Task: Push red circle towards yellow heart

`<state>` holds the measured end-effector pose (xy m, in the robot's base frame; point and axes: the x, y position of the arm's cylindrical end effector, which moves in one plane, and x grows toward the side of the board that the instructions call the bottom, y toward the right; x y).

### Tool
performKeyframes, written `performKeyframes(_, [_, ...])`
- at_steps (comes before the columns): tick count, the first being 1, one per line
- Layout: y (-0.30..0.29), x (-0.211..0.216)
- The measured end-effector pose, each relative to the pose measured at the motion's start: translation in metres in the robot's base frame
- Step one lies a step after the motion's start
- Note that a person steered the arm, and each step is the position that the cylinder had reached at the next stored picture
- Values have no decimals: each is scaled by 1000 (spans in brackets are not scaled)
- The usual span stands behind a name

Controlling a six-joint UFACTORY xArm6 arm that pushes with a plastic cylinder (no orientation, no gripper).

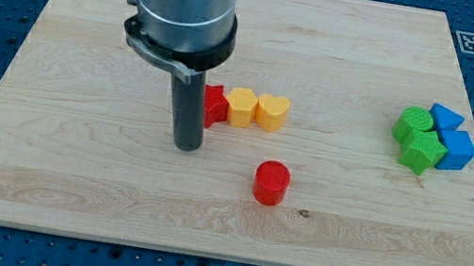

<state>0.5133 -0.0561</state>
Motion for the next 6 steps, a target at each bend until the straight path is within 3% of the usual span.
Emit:
performKeyframes(4, [98,86])
performKeyframes(5, [107,80])
performKeyframes(6, [107,46])
